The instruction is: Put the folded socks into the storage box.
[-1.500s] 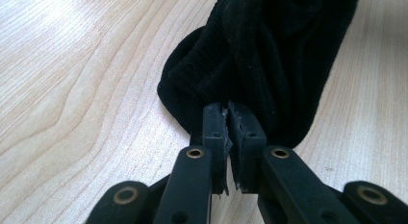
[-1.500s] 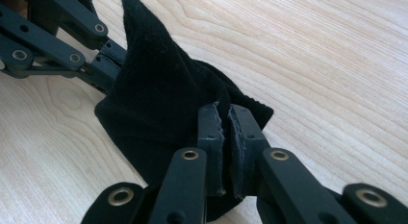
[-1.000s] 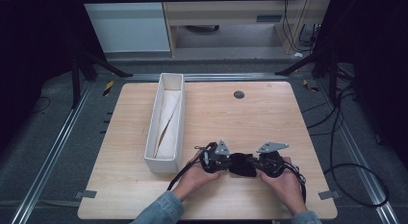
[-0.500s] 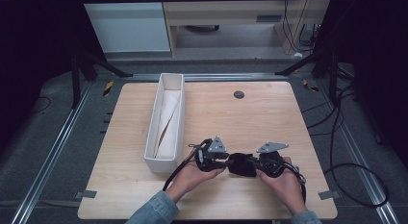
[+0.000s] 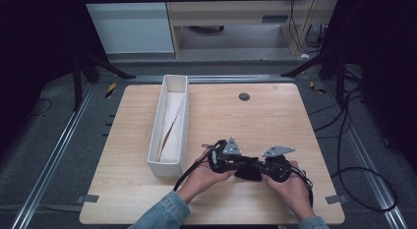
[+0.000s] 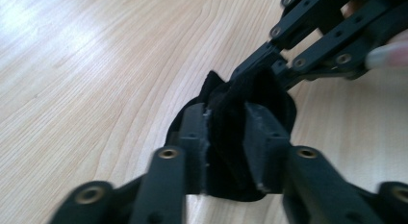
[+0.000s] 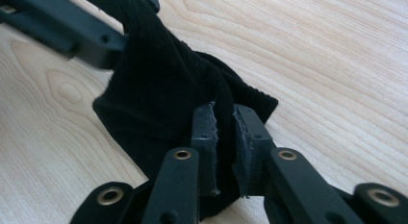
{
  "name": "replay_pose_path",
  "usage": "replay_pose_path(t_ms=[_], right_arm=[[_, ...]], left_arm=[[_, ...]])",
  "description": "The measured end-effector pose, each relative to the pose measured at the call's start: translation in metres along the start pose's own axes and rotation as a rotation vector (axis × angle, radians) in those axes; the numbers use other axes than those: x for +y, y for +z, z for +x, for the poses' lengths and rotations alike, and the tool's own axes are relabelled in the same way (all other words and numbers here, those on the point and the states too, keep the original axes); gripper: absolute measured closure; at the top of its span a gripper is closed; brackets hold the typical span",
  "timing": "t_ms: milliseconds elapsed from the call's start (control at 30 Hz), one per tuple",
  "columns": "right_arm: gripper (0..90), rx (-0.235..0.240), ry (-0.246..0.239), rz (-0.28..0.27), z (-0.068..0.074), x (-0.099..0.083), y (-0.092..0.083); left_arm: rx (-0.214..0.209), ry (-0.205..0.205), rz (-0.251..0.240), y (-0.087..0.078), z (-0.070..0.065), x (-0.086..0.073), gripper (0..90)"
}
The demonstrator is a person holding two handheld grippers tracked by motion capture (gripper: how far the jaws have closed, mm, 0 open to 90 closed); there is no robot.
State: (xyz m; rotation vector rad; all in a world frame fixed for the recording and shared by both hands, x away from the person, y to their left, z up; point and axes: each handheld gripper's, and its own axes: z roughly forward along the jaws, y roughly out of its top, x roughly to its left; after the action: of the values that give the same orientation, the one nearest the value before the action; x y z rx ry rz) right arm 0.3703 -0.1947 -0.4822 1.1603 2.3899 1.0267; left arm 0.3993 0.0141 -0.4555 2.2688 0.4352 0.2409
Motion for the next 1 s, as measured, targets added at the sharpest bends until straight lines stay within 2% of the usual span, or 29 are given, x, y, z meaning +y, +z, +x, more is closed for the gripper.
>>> replay_pose_path(t_ms=[100,167,367,467,567,800,900,1000], right_arm=[[77.9,0.000,0.011,0.000,-0.001,-0.003,-0.001],[77.9,0.002,0.011,-0.004,-0.001,-0.004,-0.001],[77.4,0.008,0.015,-0.009,-0.003,-0.004,-0.003],[70.1,0.000,0.013,-0.022,-0.003,-0.004,-0.004],[68.6,-0.002,0.017,-0.031,-0.003,-0.004,-0.006],[82.0,0.005,0.000,-0.047,-0.003,-0.004,-0.009],[83.4,0.005,0.004,-0.022,-0.004,-0.006,-0.005],[83.8,0.011,0.025,-0.025,-0.007,-0.007,-0.002]], left_arm=[[0.021,-0.010,0.022,0.005,0.002,-0.001,81.2],[0.047,-0.015,0.039,0.009,0.005,-0.003,83.6],[0.075,-0.044,0.078,0.021,0.011,-0.009,84.8],[0.076,-0.058,0.077,0.024,0.012,-0.011,84.9],[0.078,-0.059,0.081,0.026,0.013,-0.012,84.8],[0.076,-0.072,0.085,0.030,0.014,-0.014,84.9],[0.076,-0.080,0.086,0.032,0.013,-0.014,85.3],[0.078,-0.087,0.089,0.035,0.015,-0.017,86.3]])
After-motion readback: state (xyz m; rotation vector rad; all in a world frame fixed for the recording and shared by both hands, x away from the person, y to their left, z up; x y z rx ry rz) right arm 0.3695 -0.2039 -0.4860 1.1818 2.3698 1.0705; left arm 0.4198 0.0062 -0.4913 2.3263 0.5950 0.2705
